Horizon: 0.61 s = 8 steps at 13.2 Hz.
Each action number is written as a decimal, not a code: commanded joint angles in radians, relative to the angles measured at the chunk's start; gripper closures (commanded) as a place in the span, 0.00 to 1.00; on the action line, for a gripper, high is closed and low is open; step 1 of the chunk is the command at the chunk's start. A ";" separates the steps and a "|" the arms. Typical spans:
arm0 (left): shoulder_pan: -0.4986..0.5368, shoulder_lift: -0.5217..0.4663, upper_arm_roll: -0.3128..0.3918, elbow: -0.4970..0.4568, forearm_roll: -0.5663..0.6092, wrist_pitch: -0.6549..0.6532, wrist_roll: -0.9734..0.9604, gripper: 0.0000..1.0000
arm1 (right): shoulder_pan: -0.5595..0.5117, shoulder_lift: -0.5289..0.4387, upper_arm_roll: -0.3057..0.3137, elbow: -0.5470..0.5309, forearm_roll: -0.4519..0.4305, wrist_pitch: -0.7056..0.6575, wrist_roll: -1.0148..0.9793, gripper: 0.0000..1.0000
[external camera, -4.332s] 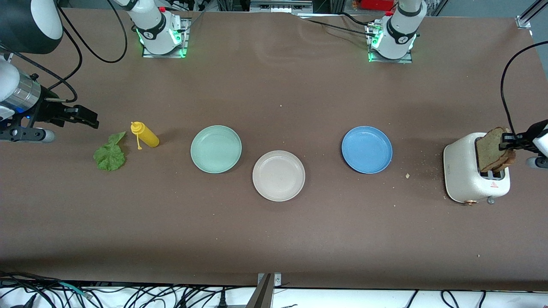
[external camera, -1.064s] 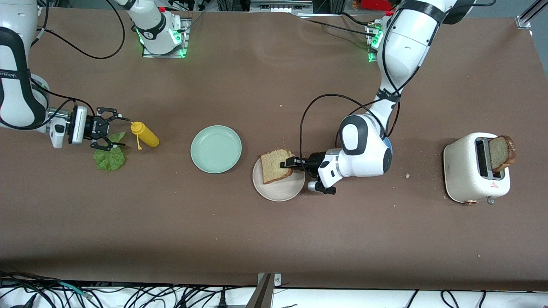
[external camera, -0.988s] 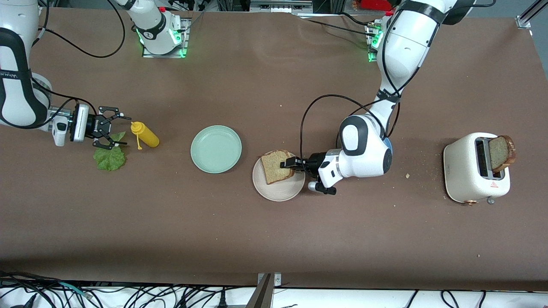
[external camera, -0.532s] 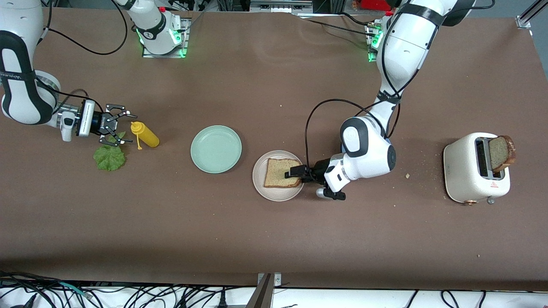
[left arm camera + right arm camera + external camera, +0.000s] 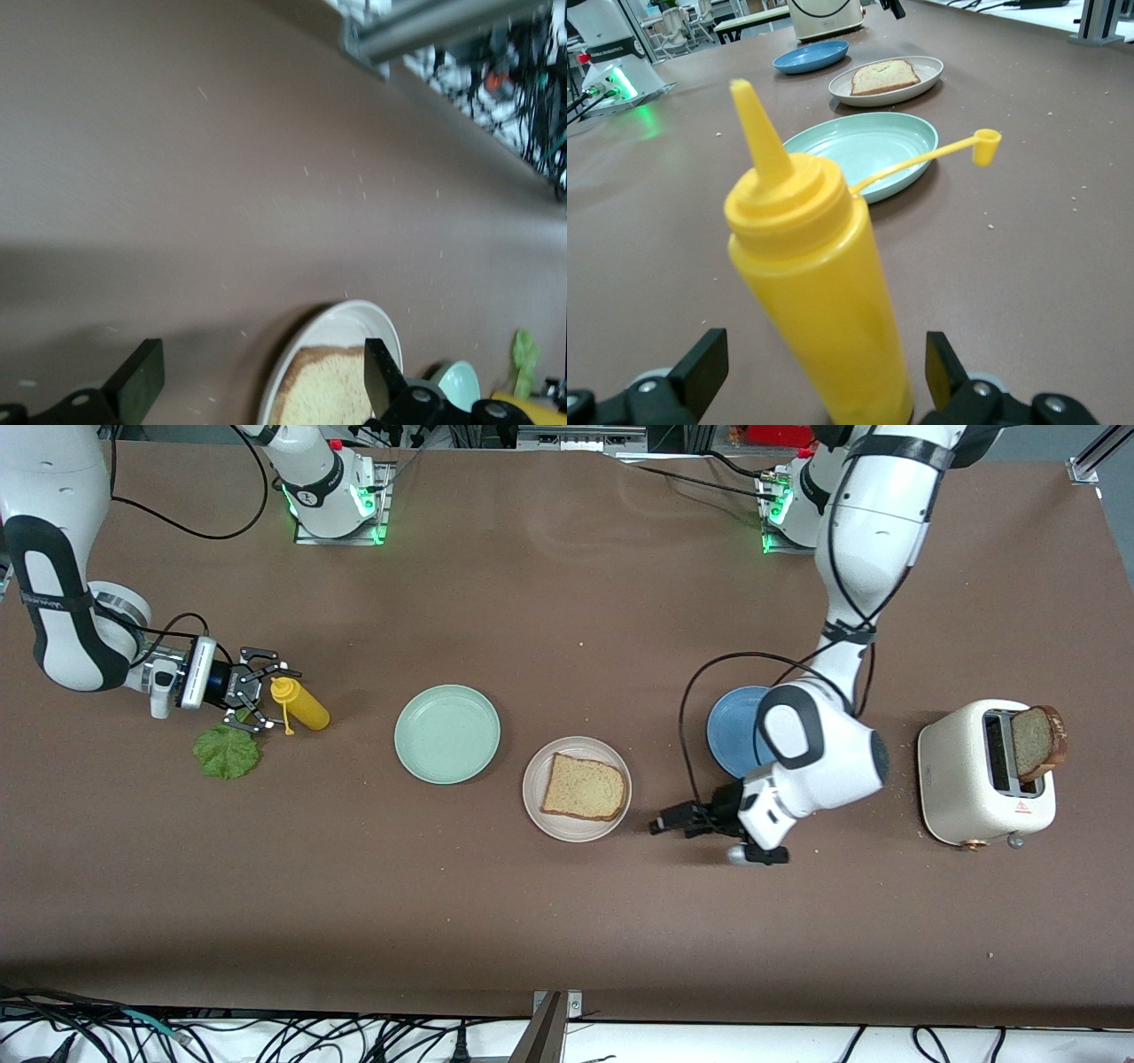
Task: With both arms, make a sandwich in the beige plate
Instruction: 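Release the bread on the plate while the right gripper grasps the mustard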
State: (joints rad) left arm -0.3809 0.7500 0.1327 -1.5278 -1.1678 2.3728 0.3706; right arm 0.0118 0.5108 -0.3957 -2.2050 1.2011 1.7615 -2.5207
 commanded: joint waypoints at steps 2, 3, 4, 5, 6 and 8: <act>0.091 -0.077 0.005 -0.060 0.193 -0.040 -0.036 0.00 | 0.043 0.014 -0.002 -0.002 0.084 0.012 -0.023 0.28; 0.124 -0.086 0.005 -0.057 0.277 -0.068 -0.038 0.00 | 0.051 0.017 -0.002 -0.001 0.104 0.012 -0.023 0.36; 0.155 -0.099 0.007 -0.040 0.401 -0.119 -0.039 0.00 | 0.057 0.025 -0.002 0.001 0.117 0.019 -0.024 0.60; 0.183 -0.125 0.007 -0.035 0.506 -0.144 -0.042 0.00 | 0.075 0.025 -0.002 0.005 0.132 0.032 -0.024 0.85; 0.213 -0.152 0.005 -0.034 0.554 -0.177 -0.045 0.00 | 0.097 0.017 -0.002 0.010 0.146 0.054 -0.023 1.00; 0.224 -0.188 0.022 -0.034 0.638 -0.222 -0.045 0.00 | 0.151 0.000 -0.003 0.019 0.178 0.119 -0.009 1.00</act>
State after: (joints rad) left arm -0.1615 0.6179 0.1464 -1.5398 -0.6136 2.1913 0.3380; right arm 0.1088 0.5236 -0.3933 -2.1954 1.3380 1.8231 -2.5305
